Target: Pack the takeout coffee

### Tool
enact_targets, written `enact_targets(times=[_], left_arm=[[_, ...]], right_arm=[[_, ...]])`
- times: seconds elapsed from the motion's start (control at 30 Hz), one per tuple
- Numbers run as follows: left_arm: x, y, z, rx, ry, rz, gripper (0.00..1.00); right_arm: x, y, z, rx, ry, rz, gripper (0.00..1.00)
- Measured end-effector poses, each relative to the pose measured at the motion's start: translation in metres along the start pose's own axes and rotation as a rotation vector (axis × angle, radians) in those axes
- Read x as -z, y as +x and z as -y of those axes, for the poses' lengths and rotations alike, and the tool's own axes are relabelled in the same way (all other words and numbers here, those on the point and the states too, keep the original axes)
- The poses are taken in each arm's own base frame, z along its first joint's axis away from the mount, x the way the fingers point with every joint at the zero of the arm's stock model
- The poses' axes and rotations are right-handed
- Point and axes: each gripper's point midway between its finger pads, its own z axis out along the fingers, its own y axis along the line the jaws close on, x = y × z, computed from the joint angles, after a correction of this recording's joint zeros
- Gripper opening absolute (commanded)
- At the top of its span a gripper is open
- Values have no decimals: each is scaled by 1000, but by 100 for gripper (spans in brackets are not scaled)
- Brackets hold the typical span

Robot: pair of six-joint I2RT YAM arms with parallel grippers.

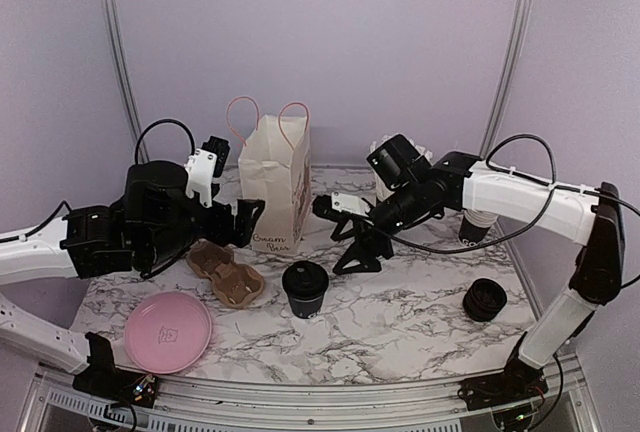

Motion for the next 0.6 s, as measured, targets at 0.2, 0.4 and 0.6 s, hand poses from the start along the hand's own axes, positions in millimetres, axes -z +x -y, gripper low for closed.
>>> enact_targets(times=[0.2,0.4,0.6], left_arm=[[16,-34,-79,61,-281,190,99],[20,-12,-145,147,-453,197,99],[29,-18,-147,143,-450,223,99]], right_arm=[[-24,-20,6,157,9,-10,95],[-54,-20,19,193,-15,-56,99],[-74,-19,8,212,-74,-100,99]])
